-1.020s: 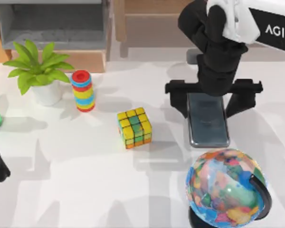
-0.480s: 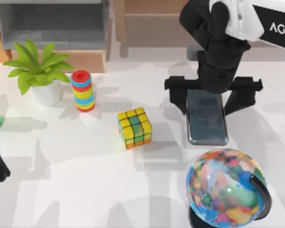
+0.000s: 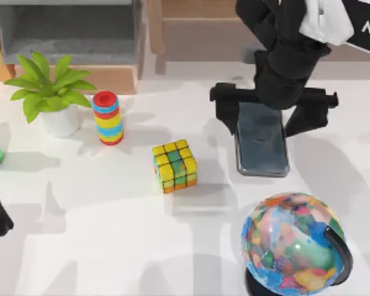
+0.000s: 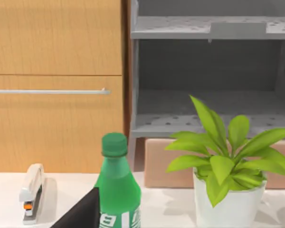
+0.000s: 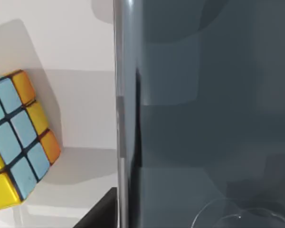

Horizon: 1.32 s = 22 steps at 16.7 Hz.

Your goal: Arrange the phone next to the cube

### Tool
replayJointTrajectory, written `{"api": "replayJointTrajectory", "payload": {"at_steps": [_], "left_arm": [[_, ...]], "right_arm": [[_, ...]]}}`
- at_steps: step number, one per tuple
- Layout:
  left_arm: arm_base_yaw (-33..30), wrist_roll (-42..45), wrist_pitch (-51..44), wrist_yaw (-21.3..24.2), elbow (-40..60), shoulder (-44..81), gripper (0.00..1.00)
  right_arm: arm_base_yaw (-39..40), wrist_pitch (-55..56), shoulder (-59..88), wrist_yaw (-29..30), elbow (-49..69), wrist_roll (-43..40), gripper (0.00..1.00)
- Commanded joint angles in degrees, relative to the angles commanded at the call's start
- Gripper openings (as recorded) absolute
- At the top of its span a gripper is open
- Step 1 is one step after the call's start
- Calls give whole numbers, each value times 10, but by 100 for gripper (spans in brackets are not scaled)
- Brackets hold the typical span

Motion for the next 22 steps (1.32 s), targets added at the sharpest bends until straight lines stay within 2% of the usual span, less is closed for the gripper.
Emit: {"api": "replayJointTrajectory", "payload": {"at_steps": [12,22], "left_arm": [[0,0,0,0,0,0,100],[0,0,0,0,0,0,100]], "right_arm": [[6,28,-21,-24,9,4,0],[6,56,-12,-7,-7,6,0]]}}
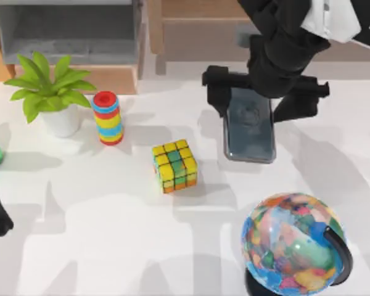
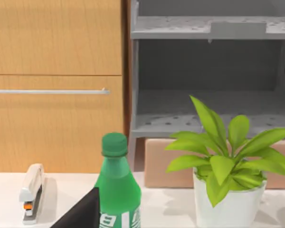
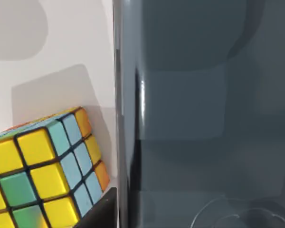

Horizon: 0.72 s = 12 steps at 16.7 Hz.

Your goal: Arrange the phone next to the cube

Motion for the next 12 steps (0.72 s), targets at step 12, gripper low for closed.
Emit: {"api": "replayJointTrajectory", "payload": {"at_steps": [12], "left_arm": [[0,0,0,0,0,0,100]], "right_arm": [[-2,24,84,38,-76,-3,0]]}}
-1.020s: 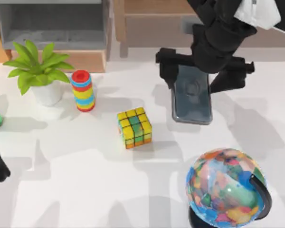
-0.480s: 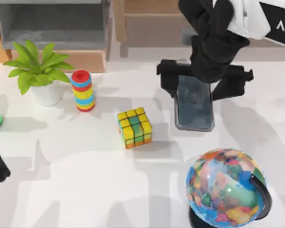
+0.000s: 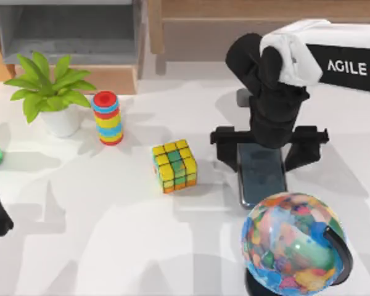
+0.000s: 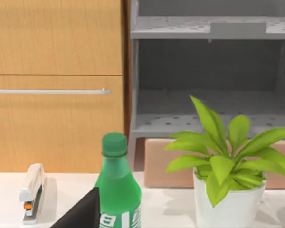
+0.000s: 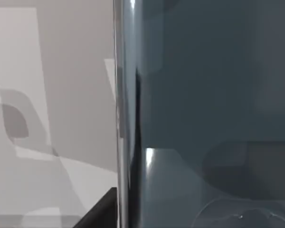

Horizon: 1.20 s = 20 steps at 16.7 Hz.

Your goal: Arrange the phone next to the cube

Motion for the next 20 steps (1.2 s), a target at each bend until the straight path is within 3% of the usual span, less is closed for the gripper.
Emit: {"api": "replayJointTrajectory", "payload": {"at_steps": [6,19,20], "left_arm": [[0,0,0,0,0,0,100],[0,0,0,0,0,0,100],[0,0,0,0,0,0,100]], "right_arm": [[0,0,0,0,0,0,0],[0,0,0,0,0,0,98],[0,0,0,0,0,0,100]]}}
